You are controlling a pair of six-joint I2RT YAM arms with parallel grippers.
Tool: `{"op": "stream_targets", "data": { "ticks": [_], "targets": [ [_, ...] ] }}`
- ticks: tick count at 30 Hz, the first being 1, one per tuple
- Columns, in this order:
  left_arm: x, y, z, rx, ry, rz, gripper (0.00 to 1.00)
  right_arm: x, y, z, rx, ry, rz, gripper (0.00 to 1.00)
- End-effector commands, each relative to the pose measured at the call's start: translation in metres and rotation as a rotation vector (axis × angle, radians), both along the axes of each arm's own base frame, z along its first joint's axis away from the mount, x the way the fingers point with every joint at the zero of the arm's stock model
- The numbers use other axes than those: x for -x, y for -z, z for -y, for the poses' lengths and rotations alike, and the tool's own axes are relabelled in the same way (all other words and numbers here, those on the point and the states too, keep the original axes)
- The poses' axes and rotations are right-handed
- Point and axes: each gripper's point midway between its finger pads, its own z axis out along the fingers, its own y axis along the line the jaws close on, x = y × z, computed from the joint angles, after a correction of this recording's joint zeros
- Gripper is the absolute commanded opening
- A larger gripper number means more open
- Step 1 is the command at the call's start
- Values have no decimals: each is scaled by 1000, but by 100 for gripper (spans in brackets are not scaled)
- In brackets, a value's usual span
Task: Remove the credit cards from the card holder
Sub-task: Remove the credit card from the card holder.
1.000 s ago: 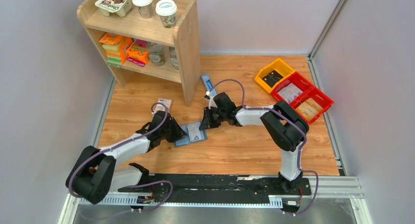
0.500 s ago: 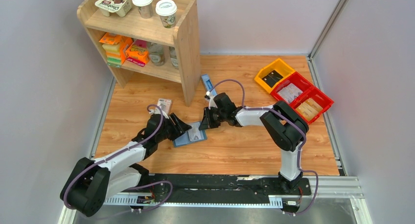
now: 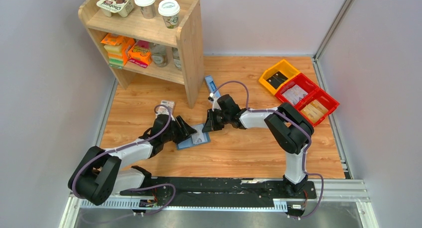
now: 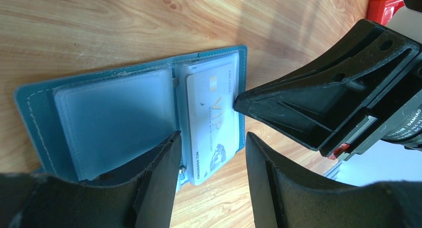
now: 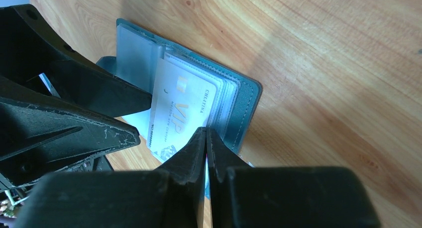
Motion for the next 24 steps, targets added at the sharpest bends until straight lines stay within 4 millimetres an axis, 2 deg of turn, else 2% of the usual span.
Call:
{"op": "stream_targets", "data": {
  "ticks": [1, 8, 10, 17, 20, 21, 24],
  "targets": [
    [-13, -17, 11, 30, 33, 56, 58, 19, 51, 28, 166, 18, -79, 7],
    [-14, -21, 19, 75, 58, 66, 57, 19, 51, 27, 160, 19, -86, 7],
    [-14, -24, 23, 103, 64, 73, 53, 20, 50, 26, 156, 16, -88, 7],
    [-13, -34, 20, 152, 18, 96, 26, 21, 52, 27, 158, 17, -91, 7],
    [-11, -35, 14, 163, -20, 103, 18, 22, 54, 27, 160, 14, -94, 7],
    [-13, -40, 12, 176, -41, 119, 11, 21, 53, 26, 158, 14, -95, 7],
    [-12, -40, 13, 184, -39, 121, 8, 22, 54, 27, 159, 14, -96, 7]
  ]
}}
